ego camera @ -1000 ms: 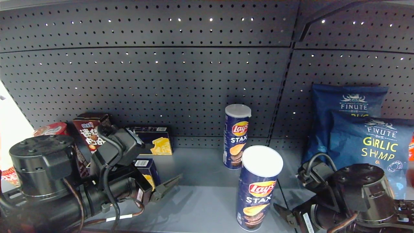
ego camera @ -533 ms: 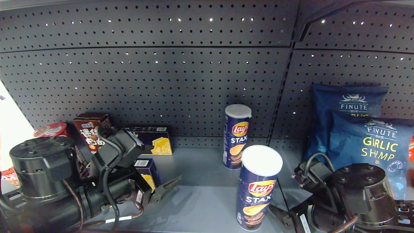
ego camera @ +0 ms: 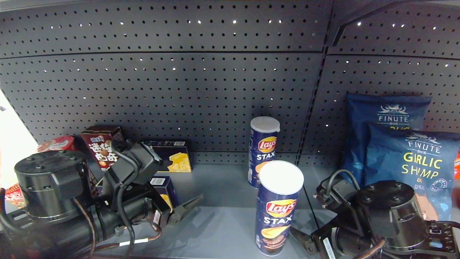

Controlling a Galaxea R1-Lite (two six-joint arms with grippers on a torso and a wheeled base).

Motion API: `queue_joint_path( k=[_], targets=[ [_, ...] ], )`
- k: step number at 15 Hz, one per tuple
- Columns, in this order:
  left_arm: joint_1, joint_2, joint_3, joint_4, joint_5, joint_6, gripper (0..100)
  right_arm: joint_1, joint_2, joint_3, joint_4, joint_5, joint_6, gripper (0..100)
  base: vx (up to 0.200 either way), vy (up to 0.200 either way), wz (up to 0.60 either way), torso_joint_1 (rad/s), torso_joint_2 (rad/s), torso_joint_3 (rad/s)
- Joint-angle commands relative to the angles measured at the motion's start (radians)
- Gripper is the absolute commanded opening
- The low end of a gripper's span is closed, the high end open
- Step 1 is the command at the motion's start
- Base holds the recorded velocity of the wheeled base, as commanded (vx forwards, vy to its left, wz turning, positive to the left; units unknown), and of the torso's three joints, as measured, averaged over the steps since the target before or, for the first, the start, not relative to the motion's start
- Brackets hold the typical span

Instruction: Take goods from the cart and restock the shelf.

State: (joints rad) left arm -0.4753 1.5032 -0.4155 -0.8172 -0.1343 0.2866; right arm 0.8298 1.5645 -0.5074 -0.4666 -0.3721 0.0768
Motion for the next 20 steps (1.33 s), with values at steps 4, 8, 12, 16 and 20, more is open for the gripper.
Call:
queue_joint_path(
  k=[4,8,12,16,20],
  targets=[
    [0.000,0.008,-0.006,0.000,-0.001,0.000,100,0.012,0.034,-0.020,-0.007,-0.001,0.000,100,0.000,0.000,0.00,0.000,0.00,0.000],
    [0.000,0.023,-0.026,0.000,-0.001,0.000,100,0.015,0.043,-0.022,-0.007,-0.001,0.000,100,0.000,0.000,0.00,0.000,0.00,0.000],
    [0.000,0.023,-0.029,0.000,-0.001,0.000,100,0.019,0.052,-0.034,-0.014,-0.001,0.000,100,0.000,0.000,0.00,0.000,0.00,0.000],
    [0.000,0.023,-0.028,0.000,-0.001,0.000,100,0.014,0.045,-0.025,-0.015,-0.001,0.001,100,0.000,0.000,0.00,0.000,0.00,0.000],
    [0.000,0.025,-0.023,0.006,-0.001,0.017,100,0.006,-0.001,0.017,-0.014,-0.001,0.001,100,0.000,0.000,0.00,0.000,0.00,0.000]
  ],
)
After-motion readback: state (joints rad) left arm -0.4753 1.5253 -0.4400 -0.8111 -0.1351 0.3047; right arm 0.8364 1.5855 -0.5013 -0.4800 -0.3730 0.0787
